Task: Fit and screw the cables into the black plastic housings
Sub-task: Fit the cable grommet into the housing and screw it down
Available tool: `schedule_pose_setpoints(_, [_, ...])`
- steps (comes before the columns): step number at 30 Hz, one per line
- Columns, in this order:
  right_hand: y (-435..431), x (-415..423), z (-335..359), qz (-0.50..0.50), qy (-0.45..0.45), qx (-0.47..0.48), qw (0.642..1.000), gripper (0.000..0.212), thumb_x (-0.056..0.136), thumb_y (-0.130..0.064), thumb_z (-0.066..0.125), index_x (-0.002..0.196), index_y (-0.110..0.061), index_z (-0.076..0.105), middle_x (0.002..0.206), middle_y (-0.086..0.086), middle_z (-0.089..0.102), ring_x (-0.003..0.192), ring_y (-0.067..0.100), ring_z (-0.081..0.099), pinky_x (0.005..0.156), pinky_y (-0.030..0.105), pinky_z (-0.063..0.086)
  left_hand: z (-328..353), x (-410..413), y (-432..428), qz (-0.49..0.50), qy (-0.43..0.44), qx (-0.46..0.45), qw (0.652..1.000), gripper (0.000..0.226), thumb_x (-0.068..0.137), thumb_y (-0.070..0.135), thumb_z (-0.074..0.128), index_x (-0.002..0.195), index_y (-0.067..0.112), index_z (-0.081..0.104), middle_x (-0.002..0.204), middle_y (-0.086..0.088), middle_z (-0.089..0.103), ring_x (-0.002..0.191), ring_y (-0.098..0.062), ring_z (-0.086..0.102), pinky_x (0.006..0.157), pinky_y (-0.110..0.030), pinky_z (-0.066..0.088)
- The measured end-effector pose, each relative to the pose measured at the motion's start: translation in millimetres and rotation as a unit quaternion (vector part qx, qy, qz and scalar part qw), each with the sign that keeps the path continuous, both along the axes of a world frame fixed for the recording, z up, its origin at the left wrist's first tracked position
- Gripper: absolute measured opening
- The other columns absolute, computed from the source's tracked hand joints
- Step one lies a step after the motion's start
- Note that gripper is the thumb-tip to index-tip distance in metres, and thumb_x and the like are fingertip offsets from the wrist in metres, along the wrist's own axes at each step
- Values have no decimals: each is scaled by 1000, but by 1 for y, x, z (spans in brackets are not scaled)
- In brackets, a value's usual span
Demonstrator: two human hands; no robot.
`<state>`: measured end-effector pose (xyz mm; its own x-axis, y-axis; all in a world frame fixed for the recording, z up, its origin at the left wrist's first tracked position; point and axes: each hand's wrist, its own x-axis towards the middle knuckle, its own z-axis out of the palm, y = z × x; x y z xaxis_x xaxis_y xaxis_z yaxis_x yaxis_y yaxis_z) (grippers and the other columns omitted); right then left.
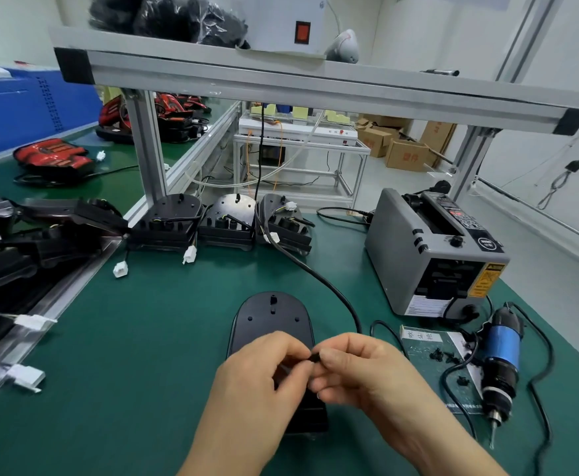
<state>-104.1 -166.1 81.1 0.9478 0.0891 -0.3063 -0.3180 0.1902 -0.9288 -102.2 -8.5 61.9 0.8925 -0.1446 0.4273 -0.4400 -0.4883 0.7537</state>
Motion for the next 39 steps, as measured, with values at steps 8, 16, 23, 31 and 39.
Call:
schedule_pose_setpoints(8, [11,-4,-7,-30,-43,-12,999,12,70,-21,70,72,-9,70,72,14,70,60,16,66,54,23,52,-7,-3,-3,29,32,-65,997,22,75,12,75,70,32,65,72,17,65,71,-6,63,64,-17,46])
schedule_pose_setpoints(16, [10,-1,-4,-19,-86,-84,993,18,87,-3,61,71,-6,68,66,11,68,58,17,64,55,25,54,11,10,8,-47,159,-86,982,18,82,19,64,75,35,67,71,11,68,65,-5,60,62,-18,47])
schedule_pose_setpoints(23, [11,-1,-2,3,-114,-133,984,14,86,-2,63,72,-4,67,62,11,66,57,17,63,55,26,53,15,20,14,-115,199,-56,972,22,77,18,64,82,39,61,75,11,67,66,-3,59,63,-16,46])
schedule_pose_setpoints(31, [20,-12,-8,-45,-160,-213,963,28,76,-2,75,81,-29,73,72,-5,71,66,5,64,65,22,54,7,15,8,-48,173,-101,978,32,78,6,62,80,37,66,76,10,70,75,-10,67,70,-24,54])
schedule_pose_setpoints(39, [27,-16,-16,-110,-260,-330,901,39,73,-3,73,82,-39,66,72,-13,68,66,7,63,62,16,49,10,7,2,-26,201,-140,969,30,76,5,63,73,34,67,72,11,70,68,-2,63,58,-9,45])
